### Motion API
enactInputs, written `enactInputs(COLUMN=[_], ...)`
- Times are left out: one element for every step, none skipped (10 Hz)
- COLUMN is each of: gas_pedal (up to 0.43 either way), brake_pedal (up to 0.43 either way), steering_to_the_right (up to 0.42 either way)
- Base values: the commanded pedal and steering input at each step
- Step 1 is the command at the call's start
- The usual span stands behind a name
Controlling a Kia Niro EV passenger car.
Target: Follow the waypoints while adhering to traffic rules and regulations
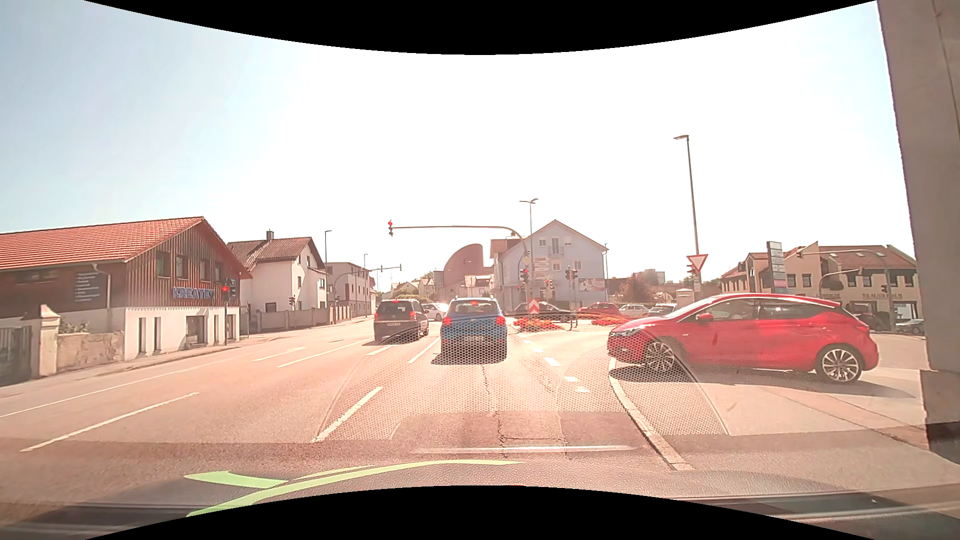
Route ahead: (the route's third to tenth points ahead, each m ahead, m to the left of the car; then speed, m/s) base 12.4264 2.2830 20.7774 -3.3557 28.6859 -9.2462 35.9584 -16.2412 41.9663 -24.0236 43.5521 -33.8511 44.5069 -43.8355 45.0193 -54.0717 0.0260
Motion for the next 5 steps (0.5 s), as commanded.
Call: enactInputs(gas_pedal=[0.000, 0.000, 0.000, 0.000, 0.000], brake_pedal=[0.311, 0.311, 0.311, 0.311, 0.317], steering_to_the_right=[0.010, 0.010, 0.010, 0.010, 0.010])
